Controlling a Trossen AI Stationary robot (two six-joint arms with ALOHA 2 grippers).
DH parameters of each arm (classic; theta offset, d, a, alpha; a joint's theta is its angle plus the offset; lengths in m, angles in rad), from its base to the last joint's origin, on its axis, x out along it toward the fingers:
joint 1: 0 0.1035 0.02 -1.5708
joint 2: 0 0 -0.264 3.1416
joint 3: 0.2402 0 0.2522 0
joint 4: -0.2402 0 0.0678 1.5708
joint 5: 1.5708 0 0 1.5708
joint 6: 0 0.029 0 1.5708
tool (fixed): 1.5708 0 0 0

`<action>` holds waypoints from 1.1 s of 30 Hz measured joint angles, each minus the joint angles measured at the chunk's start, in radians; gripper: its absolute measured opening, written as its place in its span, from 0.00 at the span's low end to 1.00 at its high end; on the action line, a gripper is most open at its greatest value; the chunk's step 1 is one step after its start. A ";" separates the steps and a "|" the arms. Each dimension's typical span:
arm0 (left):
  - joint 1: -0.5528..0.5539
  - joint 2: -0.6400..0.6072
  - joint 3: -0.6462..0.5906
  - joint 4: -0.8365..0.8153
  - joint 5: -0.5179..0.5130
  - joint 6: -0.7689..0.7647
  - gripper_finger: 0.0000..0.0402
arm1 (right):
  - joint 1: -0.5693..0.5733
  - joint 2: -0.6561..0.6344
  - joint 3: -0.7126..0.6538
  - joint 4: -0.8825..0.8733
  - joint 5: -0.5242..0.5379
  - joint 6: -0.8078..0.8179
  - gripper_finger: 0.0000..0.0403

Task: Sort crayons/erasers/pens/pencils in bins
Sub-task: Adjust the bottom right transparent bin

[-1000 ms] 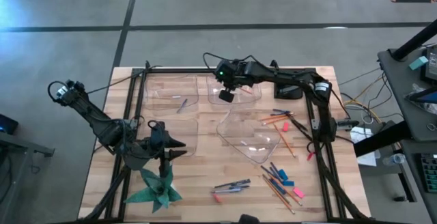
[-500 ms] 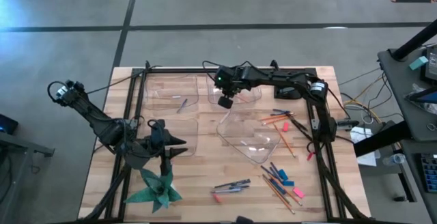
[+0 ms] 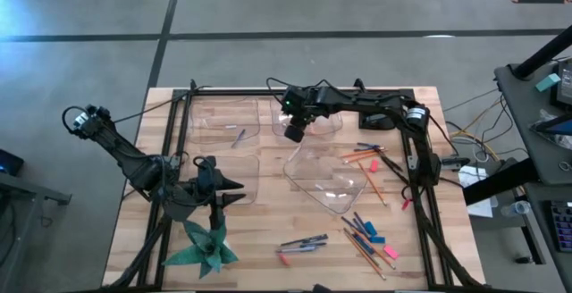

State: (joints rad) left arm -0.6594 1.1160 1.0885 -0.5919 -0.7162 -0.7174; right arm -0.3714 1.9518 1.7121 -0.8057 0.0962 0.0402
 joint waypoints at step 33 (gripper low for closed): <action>0.000 0.000 -0.001 0.000 0.001 -0.004 0.26 | 0.222 -0.311 -0.395 -0.281 -0.007 0.439 0.29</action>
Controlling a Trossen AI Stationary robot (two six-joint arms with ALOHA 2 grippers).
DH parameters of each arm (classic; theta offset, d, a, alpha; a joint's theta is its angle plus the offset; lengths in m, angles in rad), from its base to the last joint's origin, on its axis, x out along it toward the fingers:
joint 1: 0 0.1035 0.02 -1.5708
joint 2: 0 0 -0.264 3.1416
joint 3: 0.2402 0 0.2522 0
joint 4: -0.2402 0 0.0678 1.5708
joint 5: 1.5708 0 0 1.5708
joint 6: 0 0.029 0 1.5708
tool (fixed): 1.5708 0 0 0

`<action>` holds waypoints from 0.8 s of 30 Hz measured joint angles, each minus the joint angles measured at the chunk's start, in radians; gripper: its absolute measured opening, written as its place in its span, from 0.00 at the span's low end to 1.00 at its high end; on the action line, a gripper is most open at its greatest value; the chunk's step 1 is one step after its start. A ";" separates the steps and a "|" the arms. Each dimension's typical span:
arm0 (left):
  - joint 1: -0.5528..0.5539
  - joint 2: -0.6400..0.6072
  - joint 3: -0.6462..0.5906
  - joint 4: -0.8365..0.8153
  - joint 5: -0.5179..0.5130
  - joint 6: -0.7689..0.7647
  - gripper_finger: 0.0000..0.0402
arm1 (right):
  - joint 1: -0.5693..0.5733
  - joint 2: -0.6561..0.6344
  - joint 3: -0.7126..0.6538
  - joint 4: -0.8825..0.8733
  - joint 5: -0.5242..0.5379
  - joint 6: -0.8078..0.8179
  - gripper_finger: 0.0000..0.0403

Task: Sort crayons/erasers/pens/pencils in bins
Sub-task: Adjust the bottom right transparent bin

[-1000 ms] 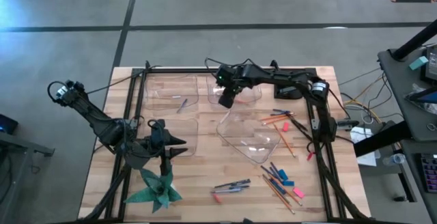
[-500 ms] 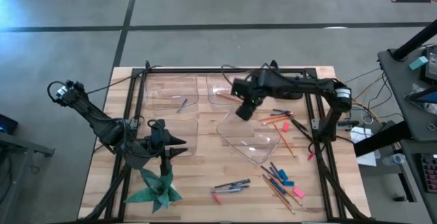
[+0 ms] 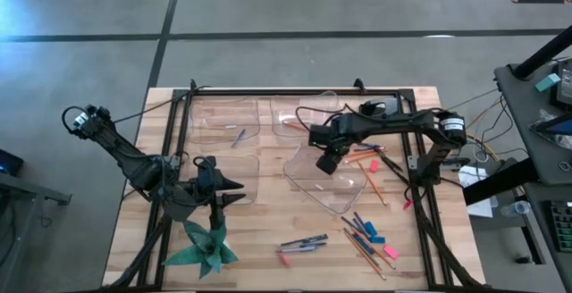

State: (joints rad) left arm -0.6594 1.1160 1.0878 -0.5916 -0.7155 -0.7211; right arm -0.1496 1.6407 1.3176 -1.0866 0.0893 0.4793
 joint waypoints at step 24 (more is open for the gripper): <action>0.005 0.000 -0.001 0.008 0.000 -0.004 0.26 | -0.005 -0.001 -0.082 0.189 -0.085 -0.188 0.02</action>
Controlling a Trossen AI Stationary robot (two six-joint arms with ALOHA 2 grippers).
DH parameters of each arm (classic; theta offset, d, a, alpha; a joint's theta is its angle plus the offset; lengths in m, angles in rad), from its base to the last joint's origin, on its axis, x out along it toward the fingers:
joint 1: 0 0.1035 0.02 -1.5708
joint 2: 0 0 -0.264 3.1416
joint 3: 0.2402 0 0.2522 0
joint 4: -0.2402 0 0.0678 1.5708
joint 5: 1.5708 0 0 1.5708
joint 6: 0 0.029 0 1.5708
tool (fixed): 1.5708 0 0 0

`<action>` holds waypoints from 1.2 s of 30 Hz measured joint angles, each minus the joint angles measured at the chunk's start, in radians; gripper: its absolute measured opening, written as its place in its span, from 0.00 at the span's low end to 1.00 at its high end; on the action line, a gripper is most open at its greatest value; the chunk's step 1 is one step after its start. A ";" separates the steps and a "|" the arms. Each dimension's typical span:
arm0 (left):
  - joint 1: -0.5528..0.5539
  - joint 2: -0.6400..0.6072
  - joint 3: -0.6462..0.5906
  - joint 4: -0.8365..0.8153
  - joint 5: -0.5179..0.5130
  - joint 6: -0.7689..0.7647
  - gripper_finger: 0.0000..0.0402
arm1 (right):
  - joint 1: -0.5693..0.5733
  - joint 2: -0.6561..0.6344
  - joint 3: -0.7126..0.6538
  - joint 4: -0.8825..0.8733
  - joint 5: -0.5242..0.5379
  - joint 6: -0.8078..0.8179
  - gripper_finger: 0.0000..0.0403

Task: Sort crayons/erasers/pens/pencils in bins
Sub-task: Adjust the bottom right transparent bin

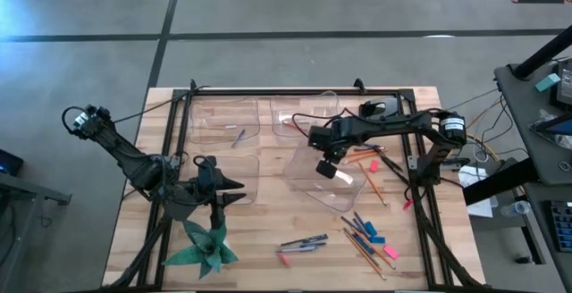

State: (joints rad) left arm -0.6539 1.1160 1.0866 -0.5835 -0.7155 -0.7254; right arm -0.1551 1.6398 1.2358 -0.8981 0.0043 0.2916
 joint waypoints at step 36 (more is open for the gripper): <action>0.000 0.000 -0.005 0.000 0.000 0.003 0.26 | -0.007 0.055 0.000 0.408 -0.083 -0.299 0.02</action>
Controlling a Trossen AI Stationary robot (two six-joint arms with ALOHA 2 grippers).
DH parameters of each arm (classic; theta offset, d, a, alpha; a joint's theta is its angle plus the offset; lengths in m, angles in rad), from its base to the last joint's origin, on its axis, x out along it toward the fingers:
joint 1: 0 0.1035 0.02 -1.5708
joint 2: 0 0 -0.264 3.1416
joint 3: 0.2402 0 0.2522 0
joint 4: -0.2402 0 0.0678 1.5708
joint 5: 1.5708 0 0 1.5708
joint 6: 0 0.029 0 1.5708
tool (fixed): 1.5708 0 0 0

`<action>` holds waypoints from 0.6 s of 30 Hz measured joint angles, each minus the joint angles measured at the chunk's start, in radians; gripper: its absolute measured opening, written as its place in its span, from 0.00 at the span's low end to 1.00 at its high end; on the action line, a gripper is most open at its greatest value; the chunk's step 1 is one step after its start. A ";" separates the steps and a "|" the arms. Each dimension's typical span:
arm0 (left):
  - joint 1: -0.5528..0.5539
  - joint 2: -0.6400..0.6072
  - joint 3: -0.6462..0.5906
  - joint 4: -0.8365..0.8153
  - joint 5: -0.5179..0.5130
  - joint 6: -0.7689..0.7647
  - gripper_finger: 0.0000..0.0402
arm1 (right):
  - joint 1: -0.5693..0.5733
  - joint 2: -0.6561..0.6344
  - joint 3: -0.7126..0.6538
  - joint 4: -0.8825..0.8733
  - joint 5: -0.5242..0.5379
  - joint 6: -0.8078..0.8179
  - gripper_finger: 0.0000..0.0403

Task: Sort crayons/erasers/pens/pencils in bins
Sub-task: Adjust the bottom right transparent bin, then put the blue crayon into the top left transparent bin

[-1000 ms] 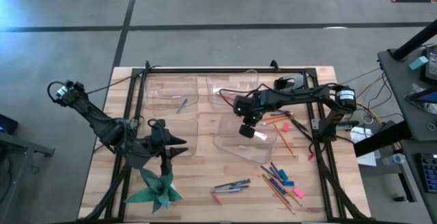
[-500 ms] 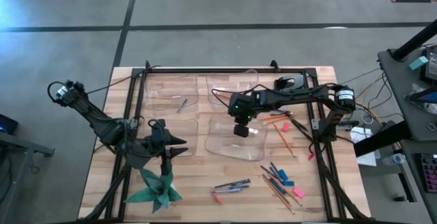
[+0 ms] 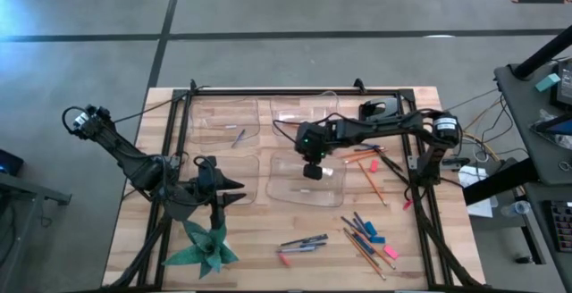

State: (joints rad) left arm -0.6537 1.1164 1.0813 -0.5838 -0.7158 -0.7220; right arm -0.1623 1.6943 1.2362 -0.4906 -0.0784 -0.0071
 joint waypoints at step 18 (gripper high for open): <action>0.000 0.000 -0.002 -0.001 0.000 0.005 0.26 | 0.001 -0.103 0.135 -0.231 0.001 0.150 0.31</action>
State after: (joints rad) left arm -0.6540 1.1164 1.0790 -0.5849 -0.7158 -0.7170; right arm -0.1609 1.5914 1.3716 -0.7214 -0.0774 0.1432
